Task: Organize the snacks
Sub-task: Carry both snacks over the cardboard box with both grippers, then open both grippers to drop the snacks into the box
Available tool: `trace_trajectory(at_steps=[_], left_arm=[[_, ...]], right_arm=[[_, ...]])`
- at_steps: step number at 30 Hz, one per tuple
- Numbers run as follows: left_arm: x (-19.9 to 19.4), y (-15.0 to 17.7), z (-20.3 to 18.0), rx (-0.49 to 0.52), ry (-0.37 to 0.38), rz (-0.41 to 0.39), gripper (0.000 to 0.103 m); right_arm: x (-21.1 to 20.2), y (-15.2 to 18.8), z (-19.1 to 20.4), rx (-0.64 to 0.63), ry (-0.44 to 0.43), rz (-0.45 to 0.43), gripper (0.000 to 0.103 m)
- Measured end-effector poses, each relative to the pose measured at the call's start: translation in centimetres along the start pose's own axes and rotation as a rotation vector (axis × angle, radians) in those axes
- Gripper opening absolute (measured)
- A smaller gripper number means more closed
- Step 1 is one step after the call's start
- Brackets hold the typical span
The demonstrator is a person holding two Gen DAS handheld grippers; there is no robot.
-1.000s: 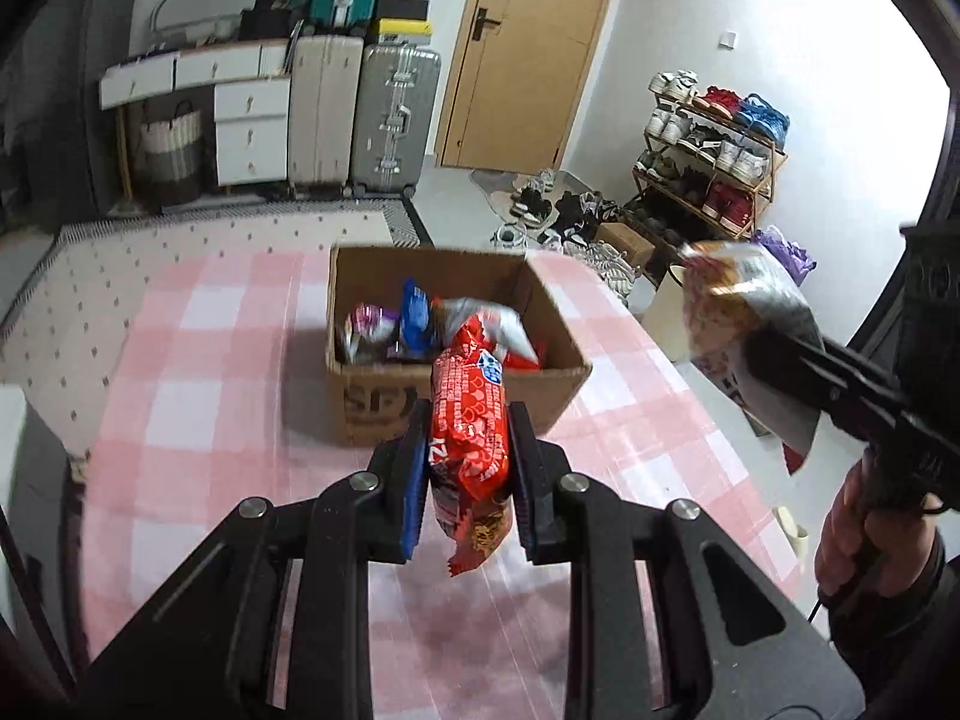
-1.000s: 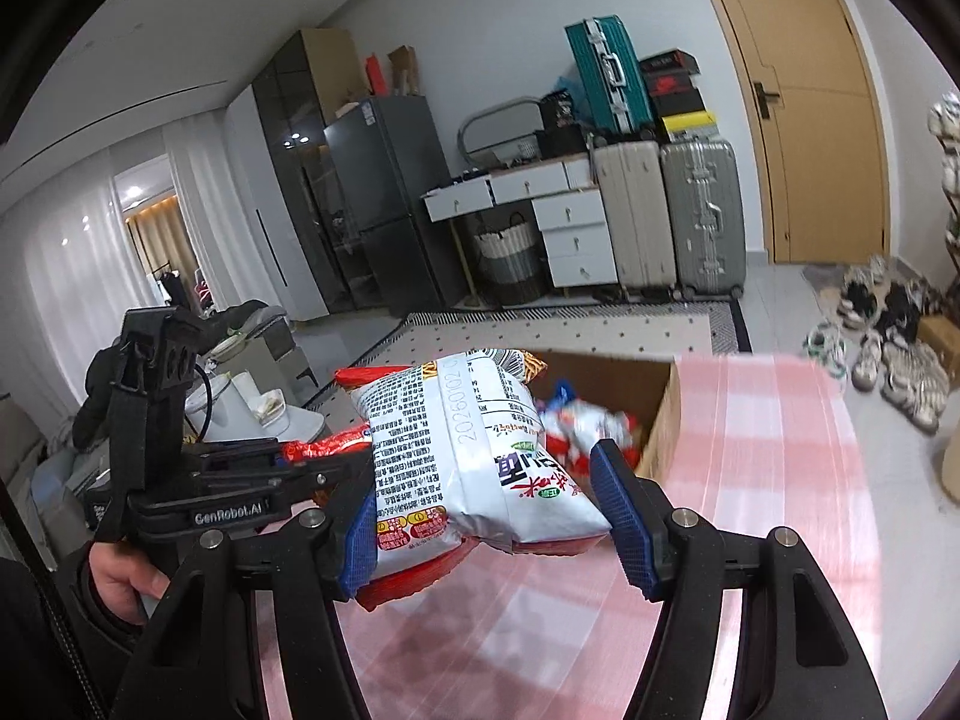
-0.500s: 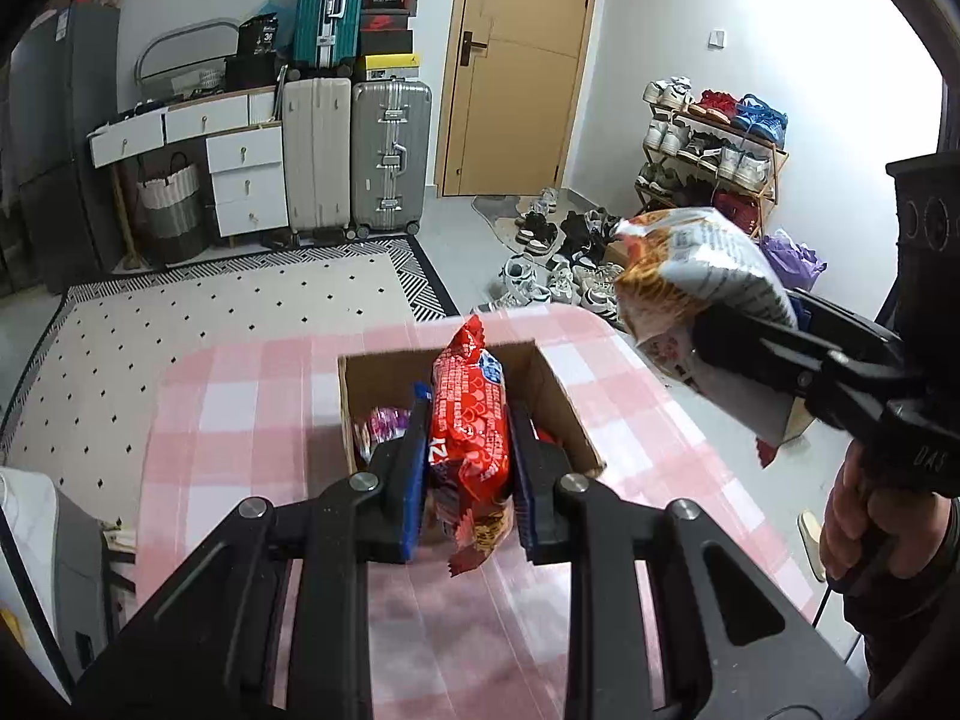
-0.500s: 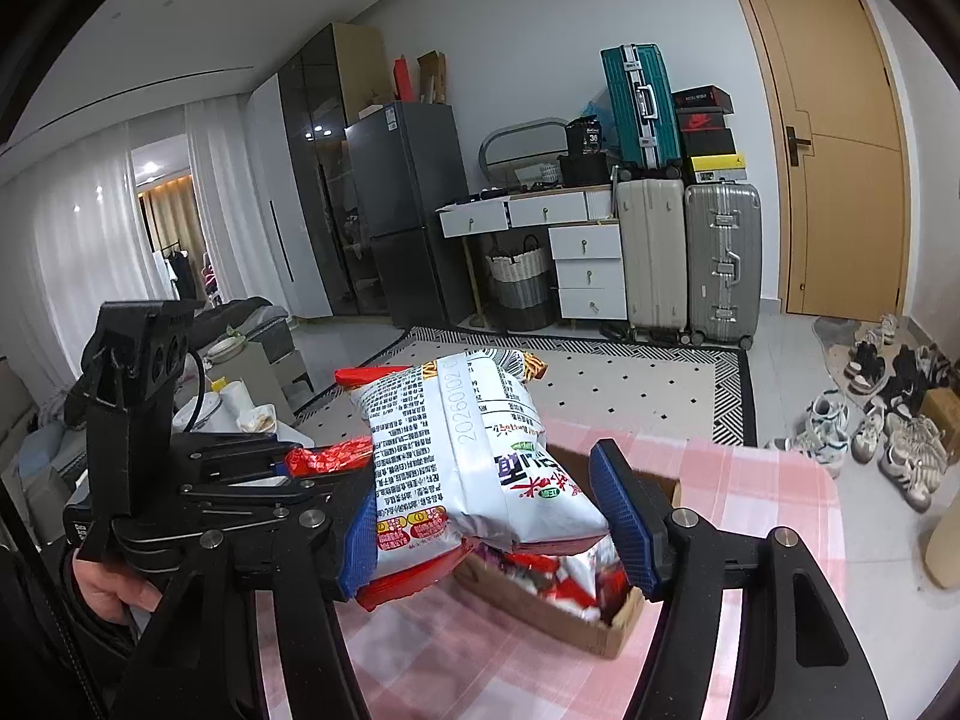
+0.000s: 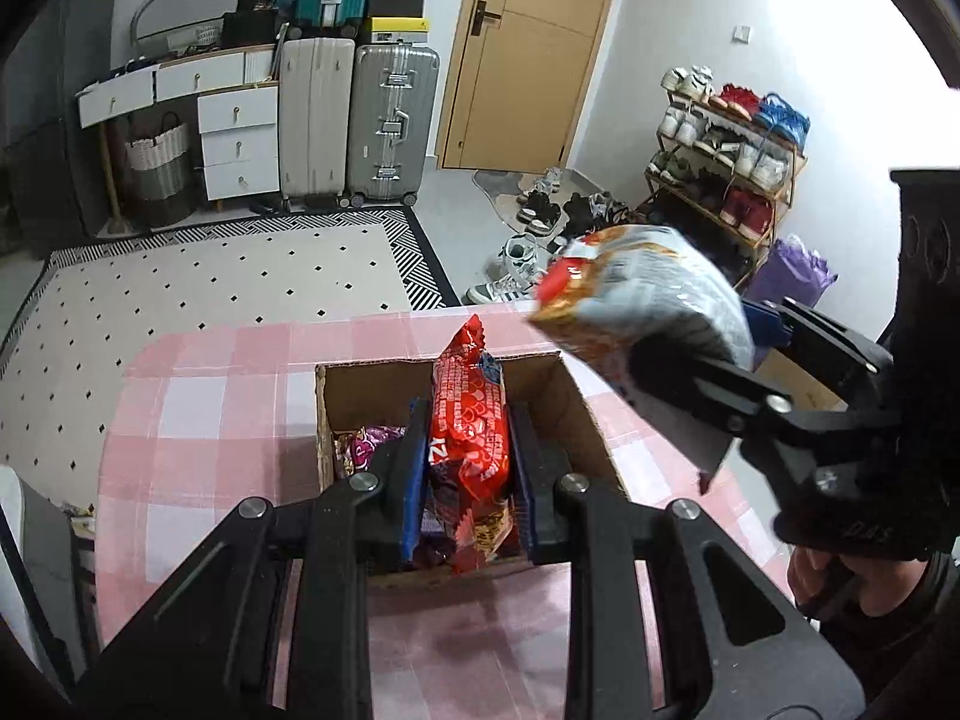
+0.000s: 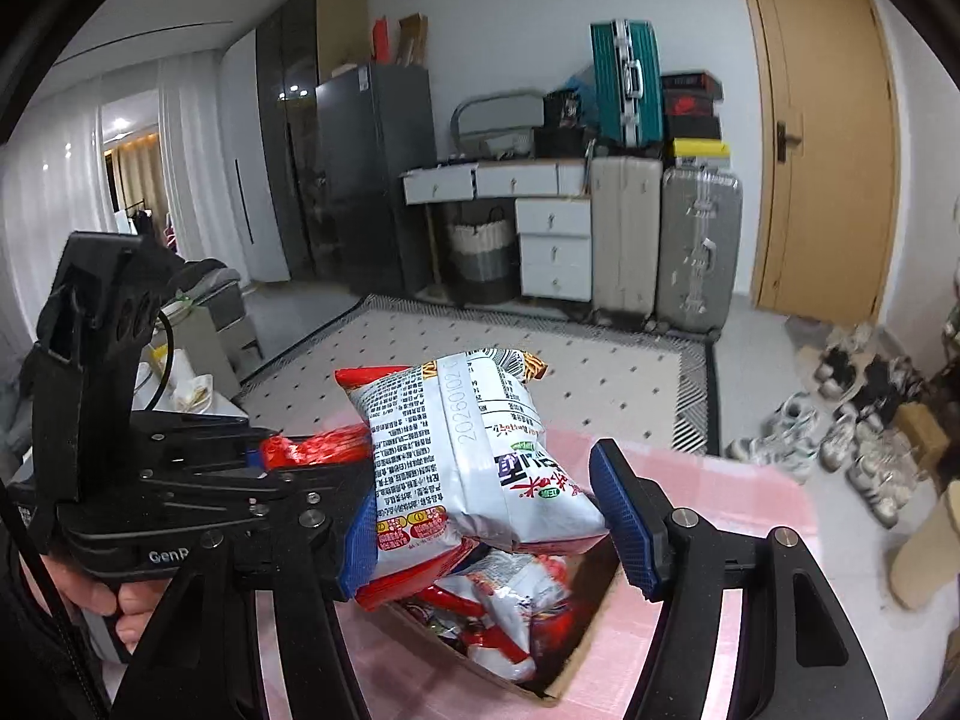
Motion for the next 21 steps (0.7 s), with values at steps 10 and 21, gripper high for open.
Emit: trace_trajectory(at_steps=[10,21], left_arm=[[5.6,0.4,0.2,-0.016,0.019,0.039,0.021],[10.7,0.7,1.1,-0.033,0.024,0.075,0.024]], right_arm=[[3.5,2.3,-2.7,0.045,0.007,0.034,0.065],[7.5,4.5,-4.2,0.044,0.044,0.101,0.067]])
Point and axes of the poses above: each gripper's, at about its wrist camera, not at the fingertips, and x roughly the way its jaws point, z to its left, y to its underside, the point moved 5 cm from there along x, roughly the way its jaws point, and after that the axes turned 6 degrees about -y, right-handed, at the moved point
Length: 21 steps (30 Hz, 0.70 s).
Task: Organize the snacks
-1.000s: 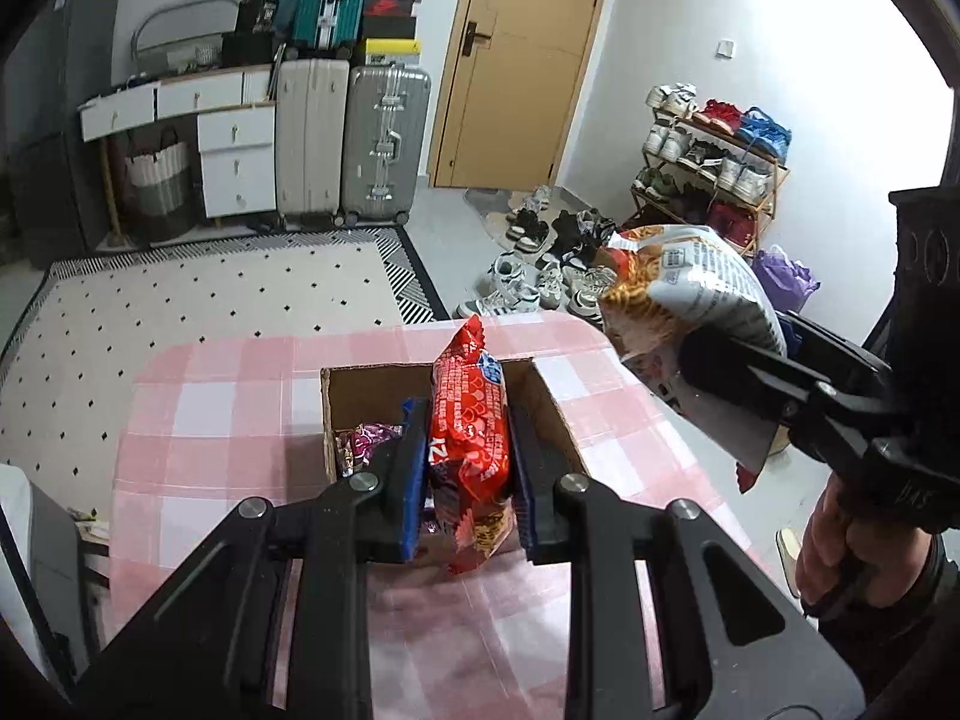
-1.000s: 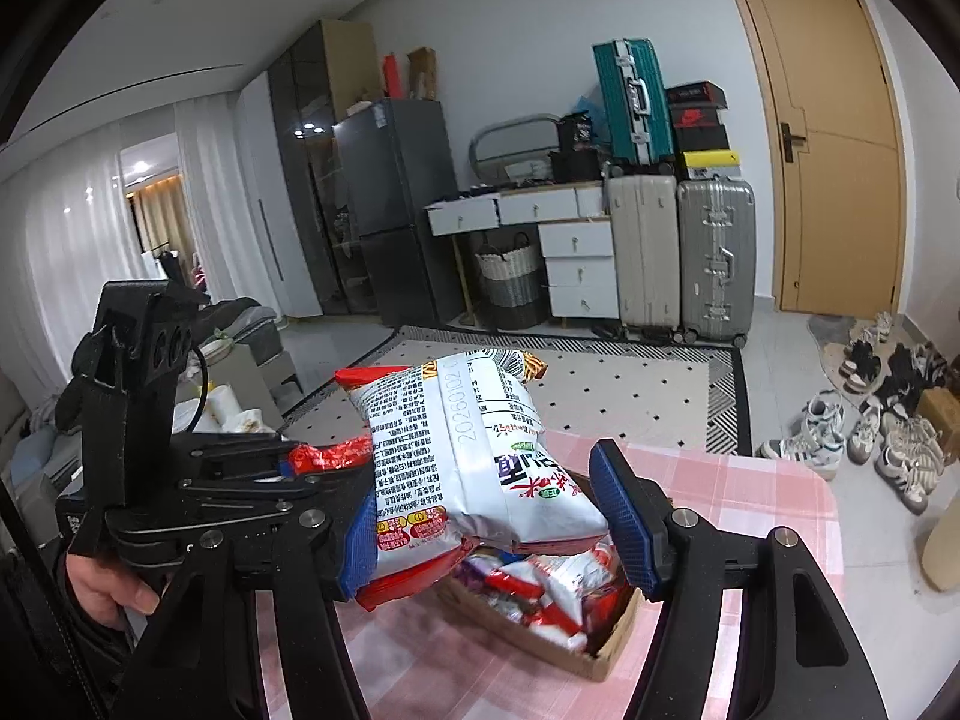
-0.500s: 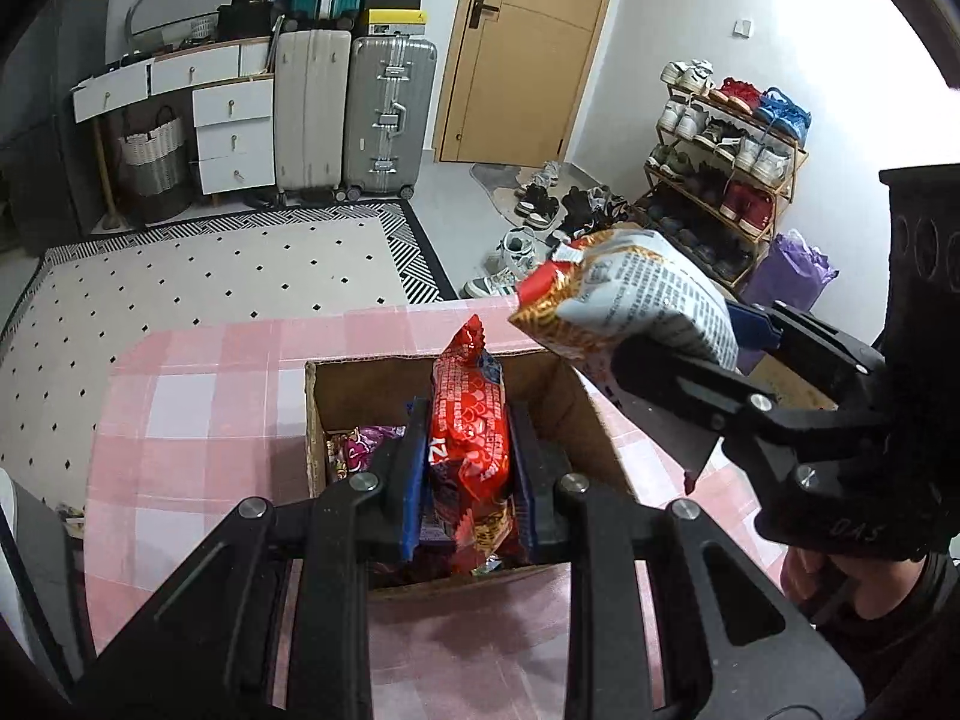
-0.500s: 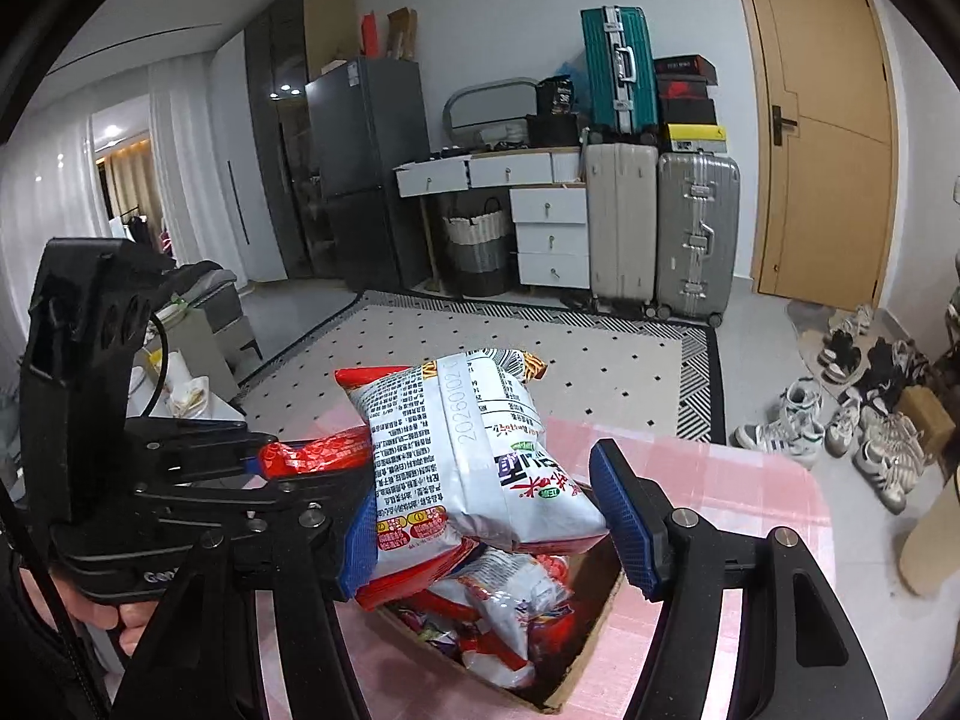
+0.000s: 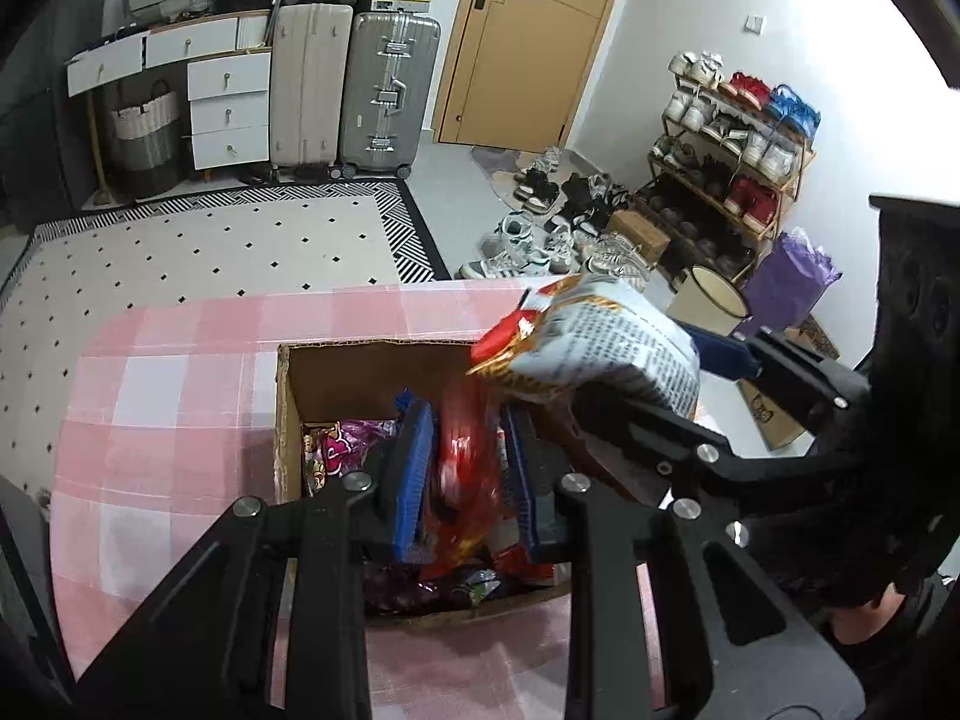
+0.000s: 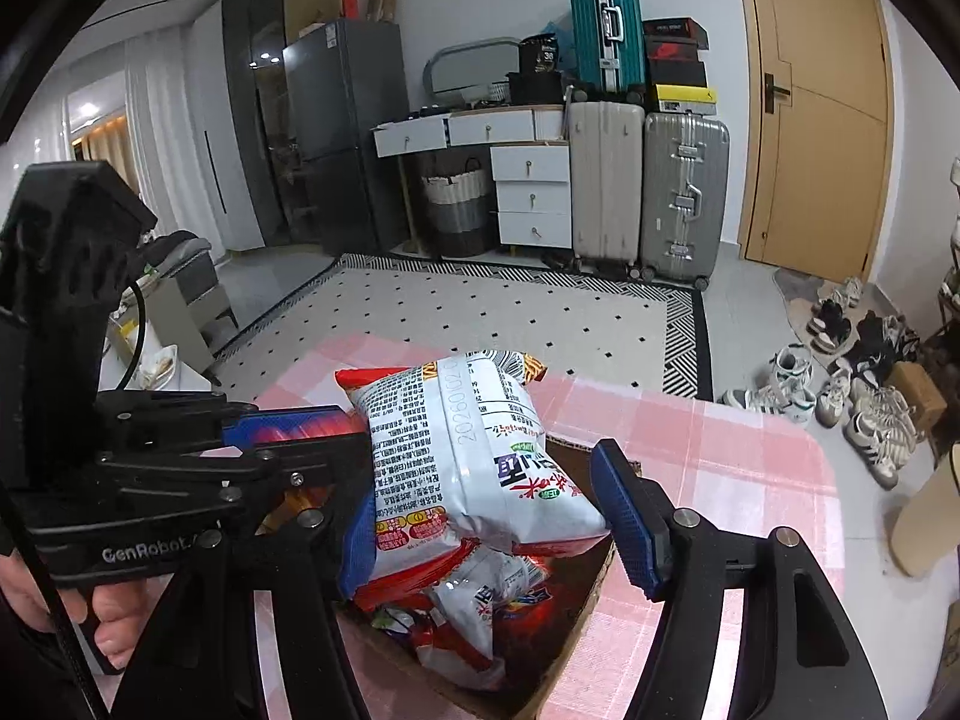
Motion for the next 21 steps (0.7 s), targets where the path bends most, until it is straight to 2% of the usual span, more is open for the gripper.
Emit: trace_trajectory(at_steps=[1,2,3,4,5,8,16,17,19,21], left_arm=[[0.4,0.0,0.3,-0.001,-0.007,0.007,0.028],[0.6,0.0,0.6,-0.003,-0.020,0.009,0.042],[0.8,0.1,1.0,-0.010,-0.040,0.010,0.057],[0.9,0.1,1.4,-0.021,-0.041,0.007,0.064],[0.8,0.2,1.9,-0.034,-0.027,-0.002,0.072],[0.2,0.2,2.8,-0.070,-0.036,-0.017,0.072],[-3.4,0.8,3.6,-0.092,-0.069,-0.067,0.076],[-4.1,1.0,3.5,-0.098,-0.081,-0.074,0.079],[-5.4,1.4,3.7,-0.121,-0.120,-0.096,0.080],[-7.2,2.0,3.4,-0.132,-0.125,-0.132,0.080]], right_arm=[[0.3,0.1,-0.2,0.004,0.002,0.002,0.067],[0.4,0.1,-0.4,0.012,0.004,0.006,0.069],[0.4,0.1,-0.6,0.021,0.004,0.001,0.074],[0.1,0.0,-0.9,0.031,0.003,-0.010,0.078],[-0.2,-0.1,-1.3,0.045,0.002,-0.023,0.086],[-1.3,-0.4,-1.9,0.086,-0.042,-0.060,0.088],[-5.4,-0.5,-1.4,0.082,-0.017,-0.115,0.088],[-6.0,-0.5,-1.2,0.079,-0.014,-0.122,0.088],[-7.3,0.2,-0.5,0.067,0.002,-0.131,0.089],[-8.7,0.9,0.4,0.060,0.015,-0.149,0.091]])
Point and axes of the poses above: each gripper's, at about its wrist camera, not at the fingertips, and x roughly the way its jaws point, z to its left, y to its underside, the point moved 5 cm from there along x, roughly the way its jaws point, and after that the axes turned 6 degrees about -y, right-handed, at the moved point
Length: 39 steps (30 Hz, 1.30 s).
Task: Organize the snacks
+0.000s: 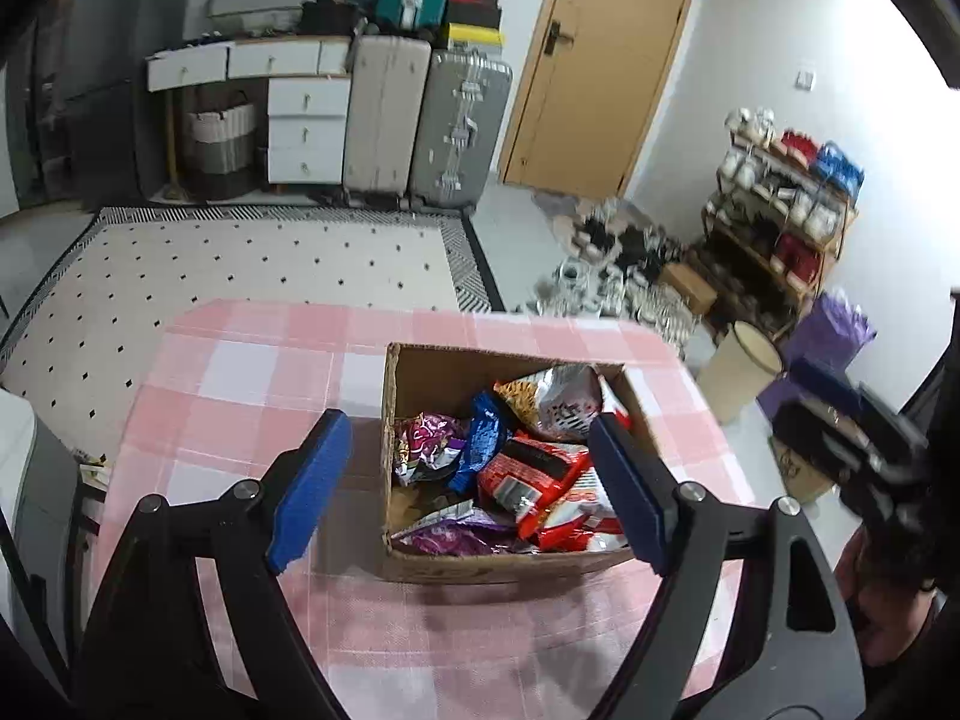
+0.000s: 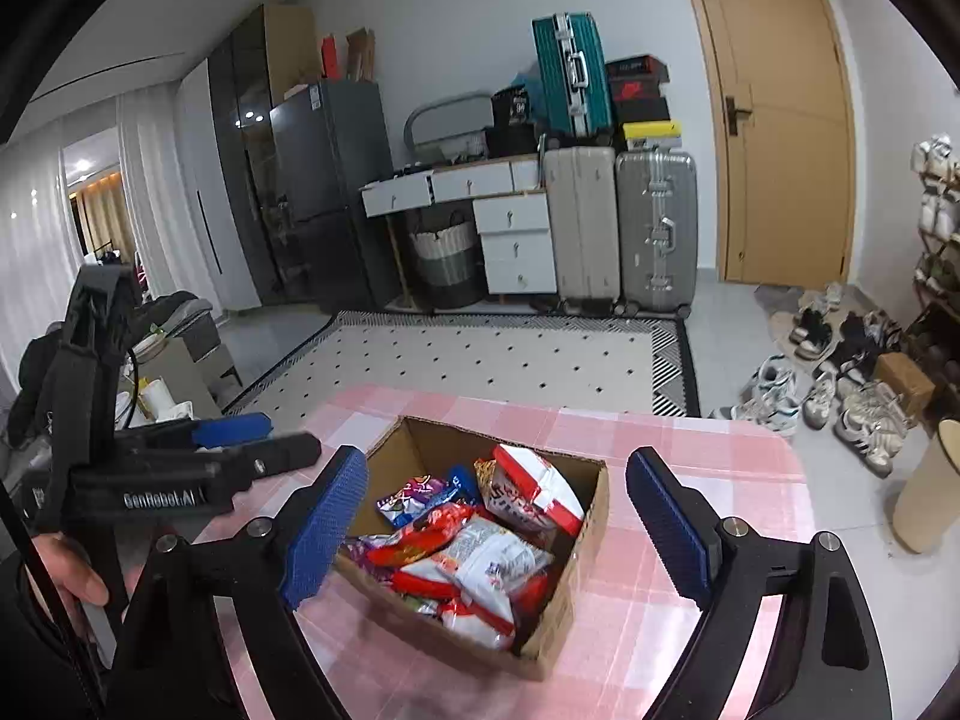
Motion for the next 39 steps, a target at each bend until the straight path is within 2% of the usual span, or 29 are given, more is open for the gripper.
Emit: trace_trajectory(at_steps=[3,10,12,18,23,27,30,39], left_arm=[[-2.6,0.7,-0.2,0.011,-0.039,-0.042,0.083],[-8.5,3.4,-1.3,0.055,-0.040,-0.125,0.089],[-10.2,4.6,-1.4,0.062,-0.036,-0.151,0.103],[-14.2,8.4,-1.6,0.082,-0.030,-0.181,0.102],[-15.6,11.9,-0.7,0.081,-0.068,-0.185,0.102],[-16.0,14.5,0.3,0.084,-0.092,-0.180,0.102],[-16.9,16.4,1.2,0.059,-0.064,-0.191,0.102],[-18.3,19.2,2.5,0.076,-0.099,-0.231,0.102]], right_arm=[[-2.4,1.4,1.2,0.003,-0.004,-0.030,0.093],[-7.4,4.0,3.2,0.011,-0.005,-0.085,0.097],[-9.0,5.1,3.7,0.024,-0.010,-0.110,0.099],[-12.0,8.9,4.4,0.060,-0.005,-0.128,0.100],[-14.0,11.6,4.8,0.084,0.008,-0.142,0.100],[-15.3,13.7,5.4,0.057,0.033,-0.153,0.100],[-16.1,15.2,5.7,0.047,0.054,-0.157,0.100],[-18.2,17.5,6.2,0.016,0.071,-0.182,0.100]])
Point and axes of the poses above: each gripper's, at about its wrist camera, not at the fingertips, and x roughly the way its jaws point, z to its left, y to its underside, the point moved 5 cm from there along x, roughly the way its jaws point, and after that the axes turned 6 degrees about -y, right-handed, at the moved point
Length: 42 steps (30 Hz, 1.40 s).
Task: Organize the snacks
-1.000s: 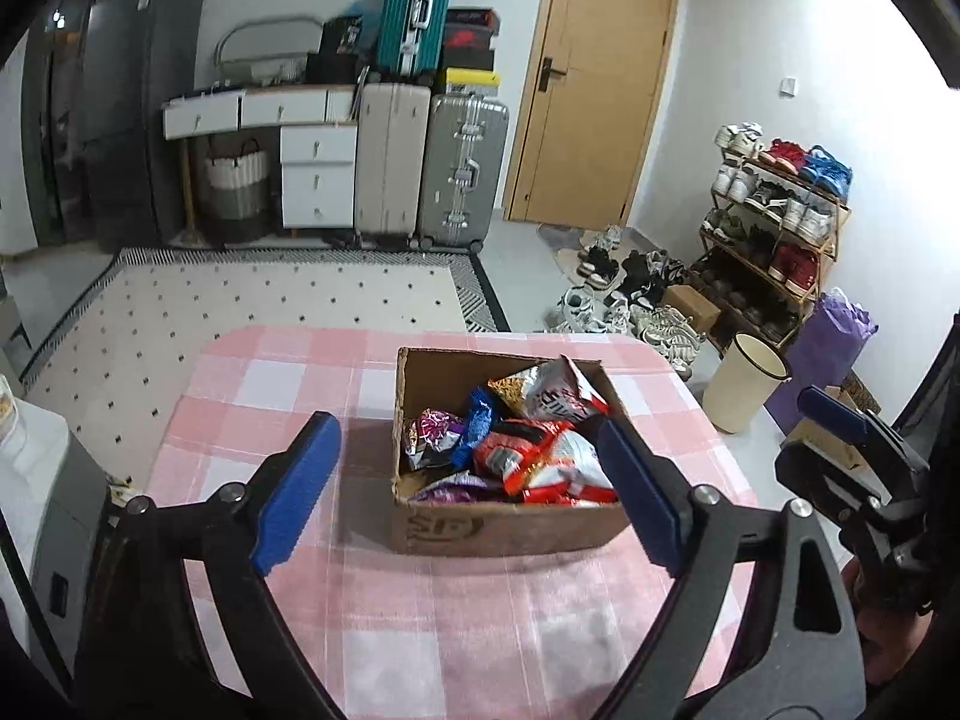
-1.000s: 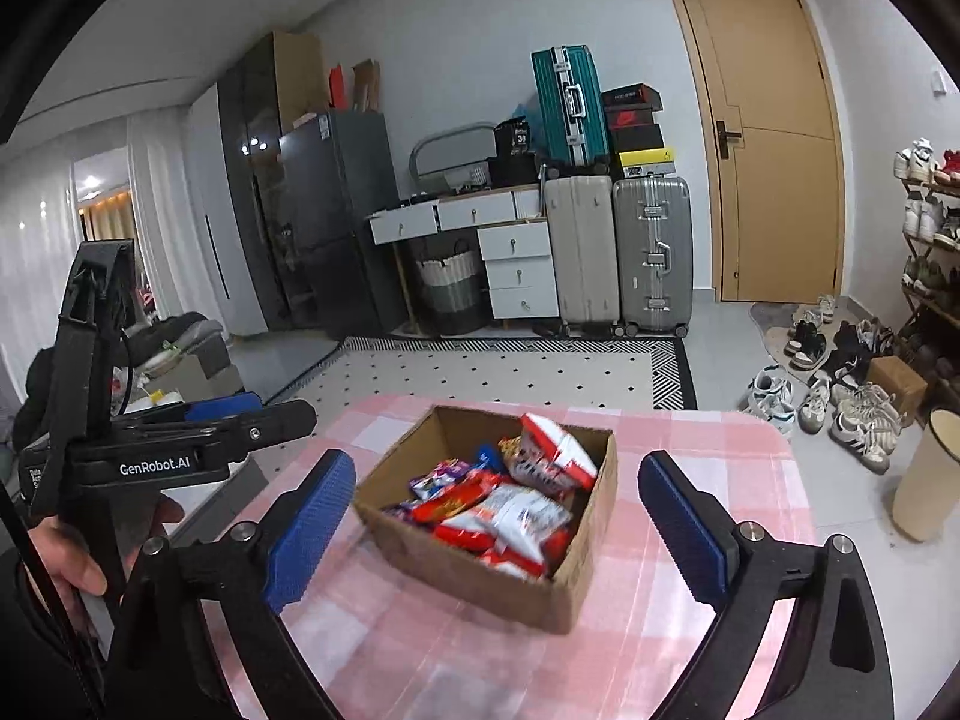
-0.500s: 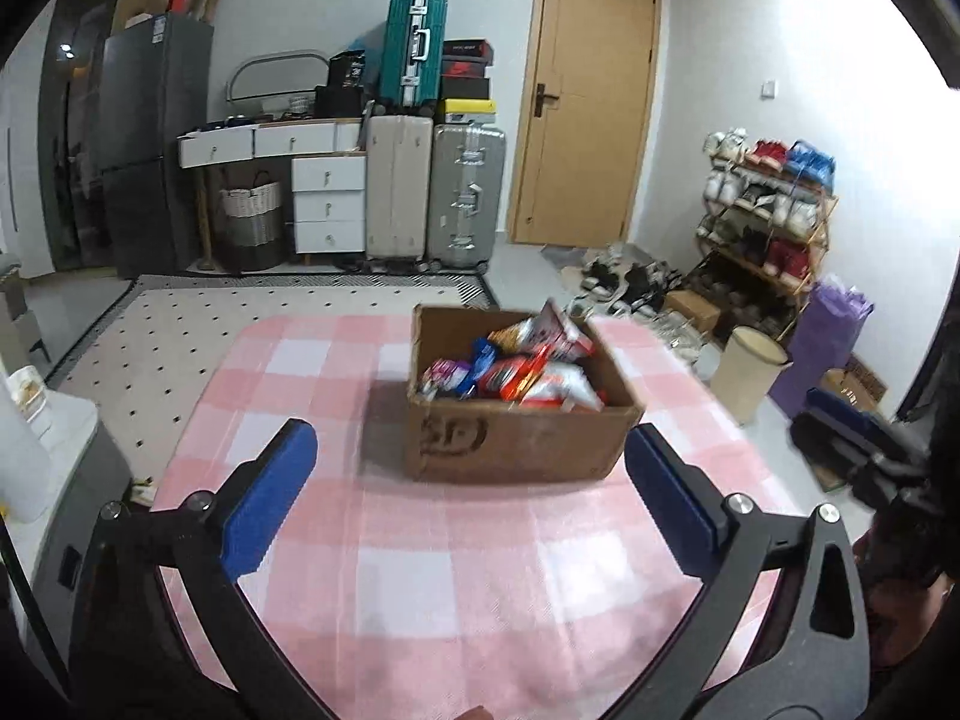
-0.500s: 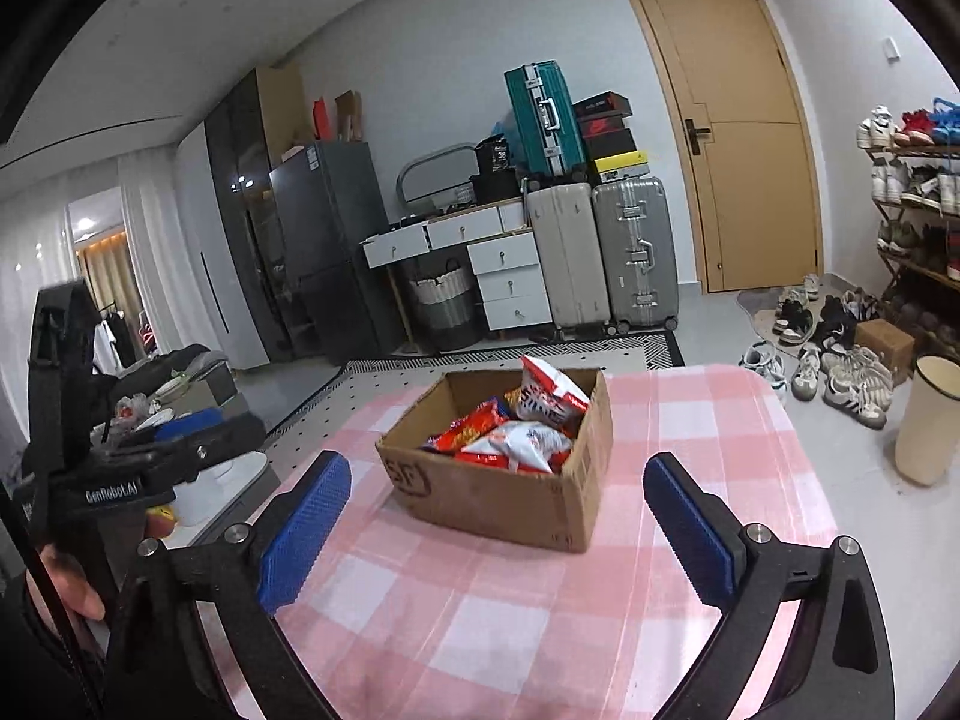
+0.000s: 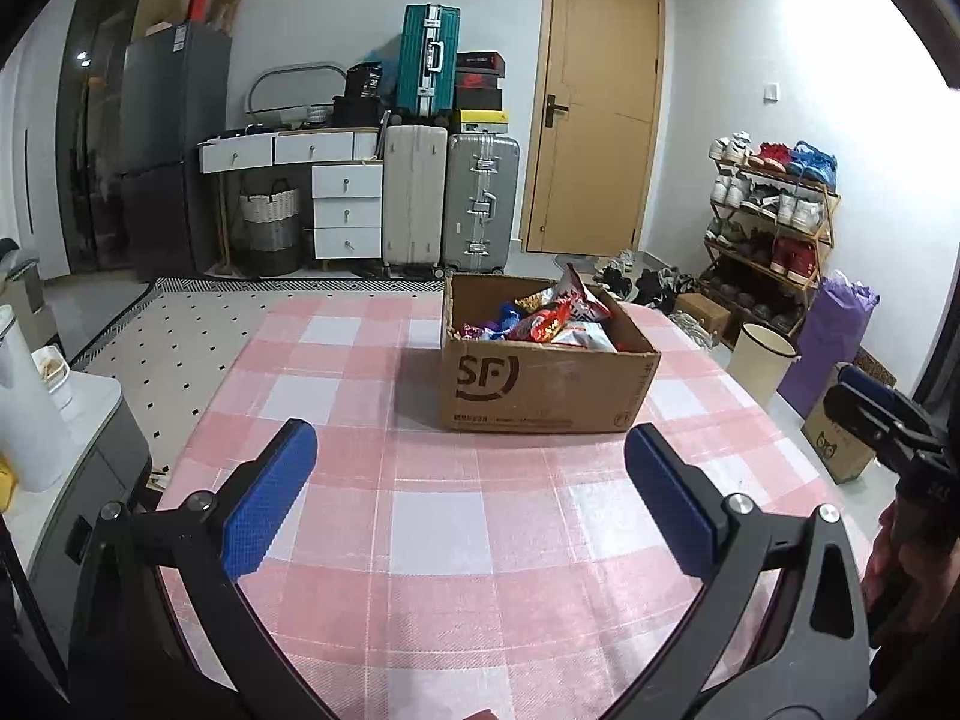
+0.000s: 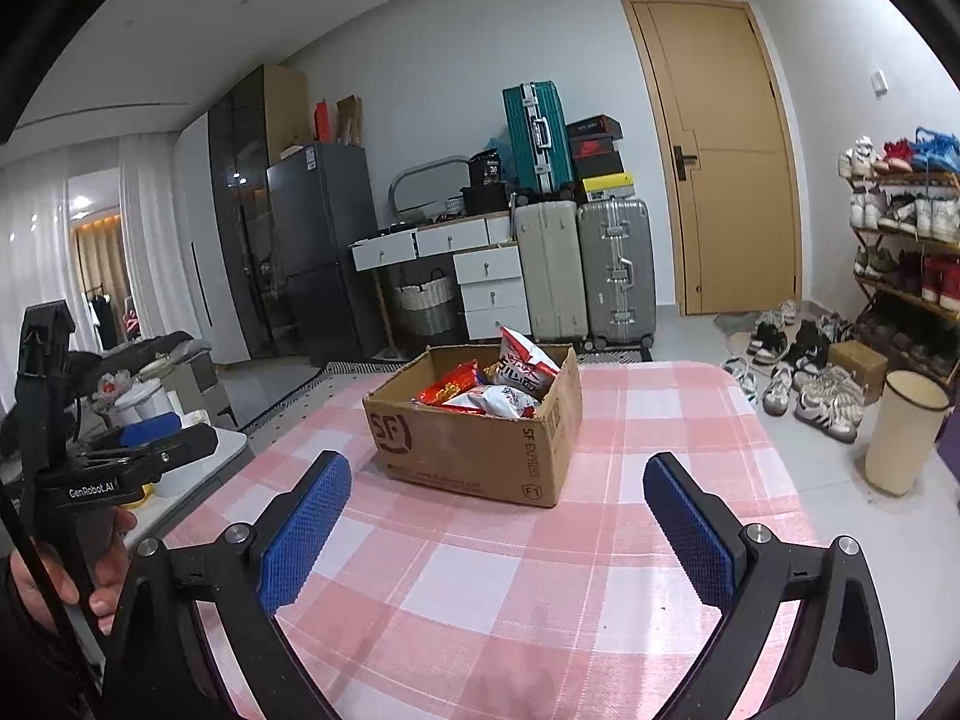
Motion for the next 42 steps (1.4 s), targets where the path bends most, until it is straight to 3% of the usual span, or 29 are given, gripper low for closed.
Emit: trace_trajectory(at_steps=[9,12,21,25,42], left_arm=[[0.8,0.9,0.3,-0.017,-0.016,-0.023,0.102],[2.1,1.6,0.5,-0.024,-0.057,-0.020,0.102],[5.4,3.8,0.5,0.011,-0.119,-0.072,0.102],[6.6,5.2,0.7,0.017,-0.144,-0.074,0.102],[6.4,5.4,0.3,0.040,-0.158,-0.108,0.102]], right_arm=[[0.5,1.3,0.6,-0.038,-0.023,0.001,0.100],[1.2,2.2,0.5,-0.049,-0.024,0.002,0.100],[2.7,4.6,-0.9,-0.102,0.041,-0.067,0.100],[3.5,5.2,-1.4,-0.095,0.039,-0.046,0.100],[4.6,5.7,-1.7,-0.106,0.060,-0.022,0.102]])
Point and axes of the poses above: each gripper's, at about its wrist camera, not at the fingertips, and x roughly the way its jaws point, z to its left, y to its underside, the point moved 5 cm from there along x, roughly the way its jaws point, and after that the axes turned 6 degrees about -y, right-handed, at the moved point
